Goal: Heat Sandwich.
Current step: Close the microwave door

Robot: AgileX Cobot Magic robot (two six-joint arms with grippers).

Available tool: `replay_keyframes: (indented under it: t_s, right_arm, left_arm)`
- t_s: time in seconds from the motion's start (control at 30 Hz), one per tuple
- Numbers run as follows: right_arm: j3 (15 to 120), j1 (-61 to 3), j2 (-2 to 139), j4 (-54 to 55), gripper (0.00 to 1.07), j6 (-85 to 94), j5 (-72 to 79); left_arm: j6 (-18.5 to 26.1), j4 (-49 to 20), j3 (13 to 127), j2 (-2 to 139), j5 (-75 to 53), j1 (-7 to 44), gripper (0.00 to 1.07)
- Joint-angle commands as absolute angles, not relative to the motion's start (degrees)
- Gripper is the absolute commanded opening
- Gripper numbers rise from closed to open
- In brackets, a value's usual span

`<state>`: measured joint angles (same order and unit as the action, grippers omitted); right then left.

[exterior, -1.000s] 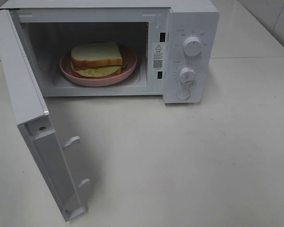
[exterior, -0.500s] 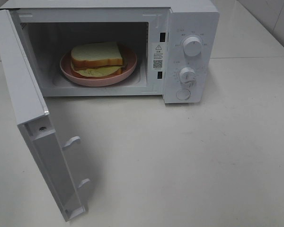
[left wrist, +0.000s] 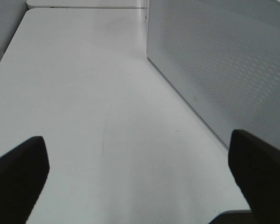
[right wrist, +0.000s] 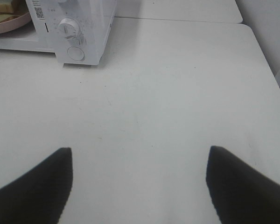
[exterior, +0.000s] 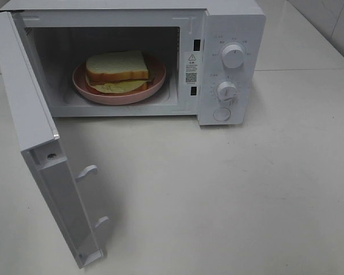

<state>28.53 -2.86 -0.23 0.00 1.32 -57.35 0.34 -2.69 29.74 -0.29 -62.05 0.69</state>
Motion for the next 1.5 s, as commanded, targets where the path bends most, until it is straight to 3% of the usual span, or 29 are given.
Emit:
replay_keyframes:
  t_s: [0.03, 1.5]
  right_arm:
    - [28.5, -2.5, -1.8, 0.0, 0.76, 1.9, -57.0]
    - [28.5, -2.5, -1.8, 0.0, 0.76, 1.9, -57.0]
  left_arm:
    - [0.4, -2.9, 29.6, -1.1, -61.3, 0.6, 1.00]
    - [0.0, -3.3, 30.9, 2.5, -60.3, 0.6, 1.00]
